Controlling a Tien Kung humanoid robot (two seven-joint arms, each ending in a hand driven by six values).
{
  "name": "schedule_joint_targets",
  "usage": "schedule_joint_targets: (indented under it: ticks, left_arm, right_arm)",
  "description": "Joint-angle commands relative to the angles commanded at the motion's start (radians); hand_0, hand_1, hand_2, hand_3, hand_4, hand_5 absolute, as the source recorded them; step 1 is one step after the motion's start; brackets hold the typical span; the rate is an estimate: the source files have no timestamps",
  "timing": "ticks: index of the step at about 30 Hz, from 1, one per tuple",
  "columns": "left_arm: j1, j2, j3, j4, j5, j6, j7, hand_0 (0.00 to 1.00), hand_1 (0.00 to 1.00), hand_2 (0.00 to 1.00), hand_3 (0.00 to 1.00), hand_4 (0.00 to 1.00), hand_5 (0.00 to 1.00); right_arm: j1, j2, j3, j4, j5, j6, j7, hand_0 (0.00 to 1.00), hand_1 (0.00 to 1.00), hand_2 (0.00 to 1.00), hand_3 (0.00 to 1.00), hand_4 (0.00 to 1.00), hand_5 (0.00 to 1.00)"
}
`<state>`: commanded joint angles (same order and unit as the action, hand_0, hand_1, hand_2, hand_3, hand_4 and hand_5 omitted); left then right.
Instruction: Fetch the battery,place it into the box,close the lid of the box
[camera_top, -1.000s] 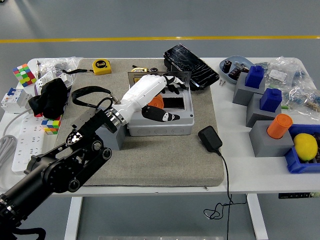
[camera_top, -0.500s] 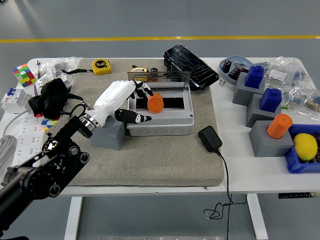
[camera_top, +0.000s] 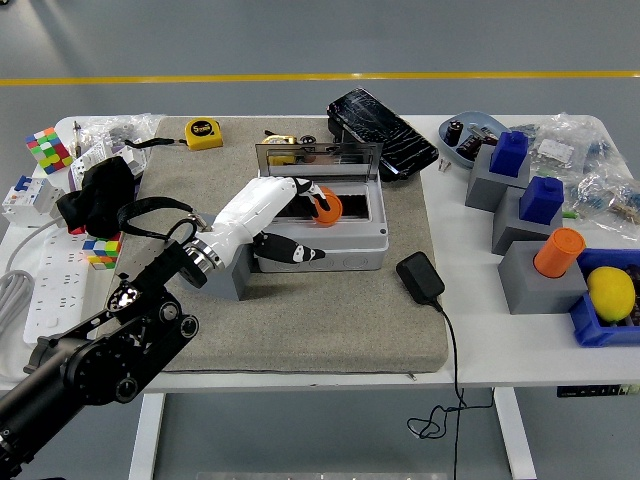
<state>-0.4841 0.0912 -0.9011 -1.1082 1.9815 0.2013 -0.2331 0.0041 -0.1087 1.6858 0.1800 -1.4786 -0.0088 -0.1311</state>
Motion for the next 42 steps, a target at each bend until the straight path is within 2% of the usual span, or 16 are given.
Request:
schedule_joint_targets:
  ticks: [6, 11, 19, 26, 27, 32, 33, 38, 39, 42]
  left_arm:
    - [-0.029, -0.044, 0.024, 0.010, -0.008, 0.000, -0.002, 0.383, 0.529, 0.491, 0.525, 0.998, 0.162]
    - [-0.060, -0.090, 0.052, 0.051, -0.022, 0.001, -0.009, 0.382, 0.530, 0.491, 0.523, 0.998, 0.162]
    - [-0.093, -0.091, 0.093, 0.107, -0.046, -0.003, -0.018, 0.383, 0.529, 0.490, 0.521, 0.998, 0.164]
    - [-0.096, -0.091, 0.065, 0.068, -0.041, 0.005, -0.022, 0.393, 0.529, 0.493, 0.520, 0.998, 0.170]
    - [-0.096, -0.091, 0.053, 0.062, -0.037, 0.007, -0.024, 0.511, 0.614, 0.595, 0.586, 0.998, 0.223]
    - [-0.104, -0.091, -0.022, 0.053, -0.025, 0.018, -0.031, 0.511, 0.614, 0.595, 0.586, 0.998, 0.223]
    - [-0.106, -0.091, -0.044, 0.054, -0.019, 0.019, -0.030, 0.669, 0.714, 0.700, 0.726, 0.998, 0.263]
    - [-0.117, -0.091, -0.115, 0.071, 0.004, 0.021, -0.025, 0.669, 0.714, 0.700, 0.726, 0.998, 0.263]
    - [-0.120, -0.091, -0.129, 0.079, 0.010, 0.020, -0.023, 0.787, 0.810, 0.812, 0.813, 0.998, 0.308]
    - [-0.128, -0.091, -0.153, 0.098, 0.021, 0.013, -0.014, 0.787, 0.810, 0.812, 0.813, 0.998, 0.308]
  right_arm:
    - [-0.002, 0.002, 0.001, 0.000, 0.000, 0.000, -0.001, 0.632, 0.642, 0.668, 0.570, 0.993, 0.515]
    - [-0.001, 0.003, -0.005, 0.000, 0.000, 0.001, -0.001, 0.633, 0.642, 0.667, 0.569, 0.992, 0.515]
    - [0.002, 0.003, -0.028, 0.000, 0.014, 0.002, 0.003, 0.632, 0.642, 0.667, 0.570, 0.992, 0.514]
    - [0.002, 0.003, -0.023, 0.000, 0.014, 0.001, 0.002, 0.634, 0.642, 0.667, 0.570, 0.992, 0.514]
    - [0.002, 0.003, -0.022, 0.000, 0.013, 0.001, 0.001, 0.632, 0.642, 0.667, 0.569, 0.992, 0.513]
    - [0.002, 0.004, -0.023, 0.000, 0.014, 0.001, 0.002, 0.632, 0.642, 0.667, 0.569, 0.992, 0.513]
    - [0.002, 0.004, -0.026, 0.000, 0.017, 0.001, 0.003, 0.635, 0.642, 0.667, 0.570, 0.992, 0.514]
    - [0.005, 0.003, -0.035, 0.000, 0.025, 0.001, 0.005, 0.635, 0.642, 0.667, 0.570, 0.992, 0.514]
    - [0.005, 0.003, -0.037, 0.000, 0.025, 0.001, 0.005, 0.633, 0.643, 0.667, 0.570, 0.992, 0.514]
    - [0.005, 0.003, -0.036, 0.000, 0.023, 0.001, 0.004, 0.633, 0.643, 0.667, 0.570, 0.992, 0.514]
